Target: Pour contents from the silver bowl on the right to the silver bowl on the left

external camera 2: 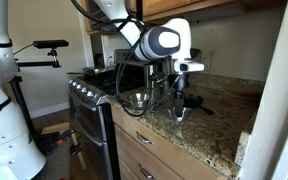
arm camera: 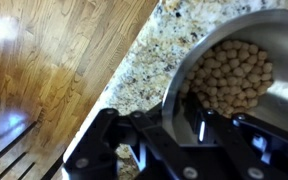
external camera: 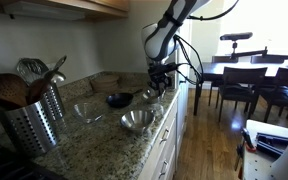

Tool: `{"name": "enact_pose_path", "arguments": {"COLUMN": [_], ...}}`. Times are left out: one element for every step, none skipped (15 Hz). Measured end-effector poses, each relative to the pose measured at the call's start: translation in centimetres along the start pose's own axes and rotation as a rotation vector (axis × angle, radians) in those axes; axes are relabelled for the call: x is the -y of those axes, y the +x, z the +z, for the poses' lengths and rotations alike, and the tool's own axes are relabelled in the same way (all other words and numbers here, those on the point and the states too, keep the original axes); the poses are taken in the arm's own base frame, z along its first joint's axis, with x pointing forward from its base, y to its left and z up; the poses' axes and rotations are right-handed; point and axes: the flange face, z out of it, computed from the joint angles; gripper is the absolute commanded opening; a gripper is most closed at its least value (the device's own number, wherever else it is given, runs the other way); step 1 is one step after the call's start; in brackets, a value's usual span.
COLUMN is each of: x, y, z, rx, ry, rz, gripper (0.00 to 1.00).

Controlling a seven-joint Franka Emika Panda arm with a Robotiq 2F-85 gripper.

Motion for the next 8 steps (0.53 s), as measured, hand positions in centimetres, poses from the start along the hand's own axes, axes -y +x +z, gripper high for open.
{"name": "enact_pose_path", "arguments": {"x": [0.0, 0.1, 0.1, 0.2, 0.2, 0.3, 0.3, 0.3], "y": [0.1, 0.1, 0.1, 0.0, 0.0, 0.0, -0.1, -0.1], "z": [-0.2, -0.4, -0.6, -0.8, -1.1, -1.3, -1.2, -1.2], "rx": [-0.003, -0.005, -0.008, -0.011, -0.015, -0.017, -0.013, -0.011], "ry": [0.002, 0.004, 0.006, 0.007, 0.009, 0.010, 0.006, 0.004], "rz": [-0.003, -0.017, -0.039, -0.065, -0.090, -0.114, -0.135, -0.154], "gripper": [0.11, 0.10, 0.10, 0.09, 0.09, 0.05, 0.08, 0.08]}}
